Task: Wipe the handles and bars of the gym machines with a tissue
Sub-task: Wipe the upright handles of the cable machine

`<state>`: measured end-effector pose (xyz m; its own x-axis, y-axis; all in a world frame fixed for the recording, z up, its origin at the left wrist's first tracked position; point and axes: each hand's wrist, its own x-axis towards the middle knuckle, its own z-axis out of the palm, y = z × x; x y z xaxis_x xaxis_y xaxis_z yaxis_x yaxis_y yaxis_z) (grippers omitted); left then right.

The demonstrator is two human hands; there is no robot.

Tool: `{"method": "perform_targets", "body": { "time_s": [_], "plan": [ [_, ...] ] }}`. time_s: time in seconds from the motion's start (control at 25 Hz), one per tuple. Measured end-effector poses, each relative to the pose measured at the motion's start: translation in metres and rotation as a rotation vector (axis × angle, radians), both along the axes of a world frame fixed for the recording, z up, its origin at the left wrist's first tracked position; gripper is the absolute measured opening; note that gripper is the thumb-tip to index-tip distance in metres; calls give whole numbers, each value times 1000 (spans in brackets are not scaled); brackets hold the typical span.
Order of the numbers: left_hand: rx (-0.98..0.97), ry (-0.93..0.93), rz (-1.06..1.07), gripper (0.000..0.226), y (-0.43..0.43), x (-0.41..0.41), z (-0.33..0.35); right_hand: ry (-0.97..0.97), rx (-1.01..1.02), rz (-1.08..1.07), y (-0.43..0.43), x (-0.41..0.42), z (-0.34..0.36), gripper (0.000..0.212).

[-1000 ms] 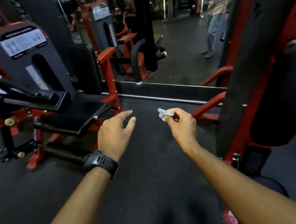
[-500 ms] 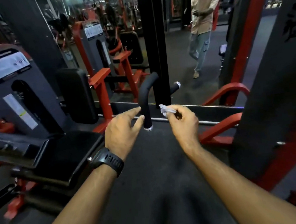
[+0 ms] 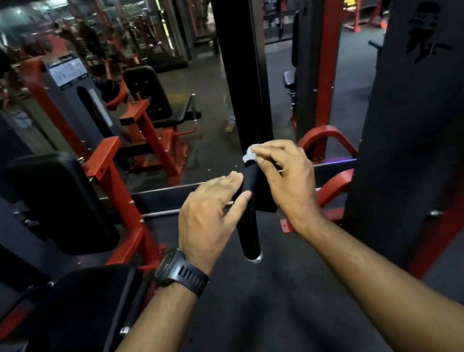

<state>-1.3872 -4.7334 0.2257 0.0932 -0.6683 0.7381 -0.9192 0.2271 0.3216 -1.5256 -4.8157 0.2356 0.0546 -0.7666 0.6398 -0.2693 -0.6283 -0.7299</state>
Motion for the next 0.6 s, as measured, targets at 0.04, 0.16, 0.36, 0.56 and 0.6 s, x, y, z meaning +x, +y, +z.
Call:
{"method": "perform_targets", "body": {
  "time_s": [0.04, 0.16, 0.36, 0.56, 0.6],
  "plan": [
    [-13, 4, -28, 35, -2, 3, -4, 11, -5, -18, 2, -2, -1, 21],
    [-24, 47, -71, 36, -4, 6, -11, 93, -82, -24, 1, -7, 7, 16],
    [-71, -1, -101, 35, -2, 14, -20, 201, -78, 31, 13, -6, 12, 15],
    [-117, 39, -108, 32, -2, 14, -27, 216, -99, 26, 3, -5, 15, 15],
    [-129, 37, -113, 32, -2, 14, -28, 230, -142, 66, 4, -7, 12, 15]
  ]
}}
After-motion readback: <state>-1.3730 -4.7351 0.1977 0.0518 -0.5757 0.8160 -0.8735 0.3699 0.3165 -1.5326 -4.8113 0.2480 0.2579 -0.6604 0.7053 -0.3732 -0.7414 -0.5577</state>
